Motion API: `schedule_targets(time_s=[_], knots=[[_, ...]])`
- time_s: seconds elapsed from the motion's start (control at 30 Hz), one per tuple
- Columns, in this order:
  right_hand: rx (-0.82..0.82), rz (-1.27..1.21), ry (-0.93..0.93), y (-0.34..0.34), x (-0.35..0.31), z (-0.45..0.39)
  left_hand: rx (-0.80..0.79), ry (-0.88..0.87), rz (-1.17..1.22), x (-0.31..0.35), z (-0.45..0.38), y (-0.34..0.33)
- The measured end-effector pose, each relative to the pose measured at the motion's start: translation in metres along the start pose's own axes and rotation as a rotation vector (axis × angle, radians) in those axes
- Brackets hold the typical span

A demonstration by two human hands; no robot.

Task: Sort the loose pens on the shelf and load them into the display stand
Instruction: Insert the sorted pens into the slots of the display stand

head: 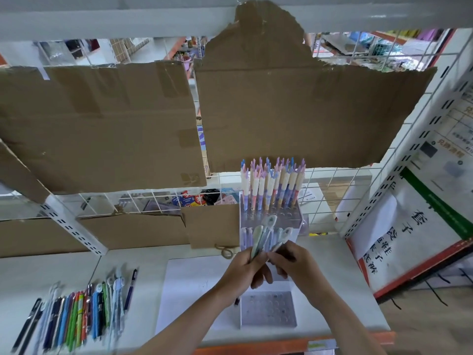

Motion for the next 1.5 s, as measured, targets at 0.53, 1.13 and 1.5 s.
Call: schedule_targets(time_s=[0.53, 1.13, 1.5], knots=[[0.359, 0.407, -0.107, 0.071, 0.038, -0.038, 0.248, 0.012, -0.135, -0.001, 0.022, 0.038], [0.387, 0.363, -0.228, 0.058, 0.092, -0.053, 0.275, 0.037, -0.034, -0.003, 0.041, 0.045], [0.011, 0.037, 0.066, -0.021, -0.004, -0.021, 0.179, 0.073, 0.052, -0.007, 0.027, 0.029]])
Point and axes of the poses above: each hand's wrist, its own z-axis away from the middle knuckle, its own y-axis out of the back of the hand, x = y × z, the point moved 8 cm from there along -z, towards the middle knuckle, and after that the axes turned 14 degrees about -x, right-handed, at the moved point
